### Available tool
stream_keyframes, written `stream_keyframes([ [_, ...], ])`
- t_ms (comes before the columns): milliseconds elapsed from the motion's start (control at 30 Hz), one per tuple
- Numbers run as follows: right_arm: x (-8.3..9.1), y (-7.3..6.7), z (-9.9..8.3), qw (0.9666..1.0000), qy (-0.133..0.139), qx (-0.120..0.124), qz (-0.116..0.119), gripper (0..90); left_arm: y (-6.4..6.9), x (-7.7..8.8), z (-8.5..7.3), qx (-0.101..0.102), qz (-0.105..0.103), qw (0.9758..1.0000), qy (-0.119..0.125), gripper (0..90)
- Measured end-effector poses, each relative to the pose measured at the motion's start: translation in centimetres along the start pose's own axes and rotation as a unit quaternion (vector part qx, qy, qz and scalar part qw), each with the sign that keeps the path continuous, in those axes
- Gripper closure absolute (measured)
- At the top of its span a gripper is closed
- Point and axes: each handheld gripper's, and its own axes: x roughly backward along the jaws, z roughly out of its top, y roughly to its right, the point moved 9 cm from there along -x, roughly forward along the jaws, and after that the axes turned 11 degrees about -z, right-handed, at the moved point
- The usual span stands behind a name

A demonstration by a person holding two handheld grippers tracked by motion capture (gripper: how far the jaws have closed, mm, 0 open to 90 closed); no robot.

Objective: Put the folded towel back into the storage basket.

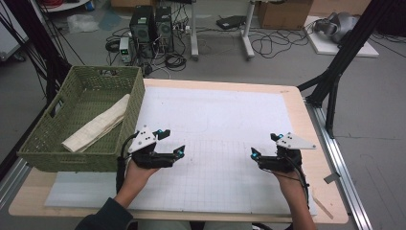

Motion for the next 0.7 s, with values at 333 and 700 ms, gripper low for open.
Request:
stream_keyframes([
  [333, -0.28, -0.1, 0.14, 1.0, 0.001, -0.008, 0.001, 11.5, -0.4, 0.59, -0.21, 0.005, 0.007, 1.0, 0.003, 21.8],
  [700, -0.23, -0.01, 0.19, 1.0, 0.006, -0.007, -0.002, 11.5, -0.52, 0.5, -0.01, 0.005, 0.008, 0.9999, 0.005, 21.8],
])
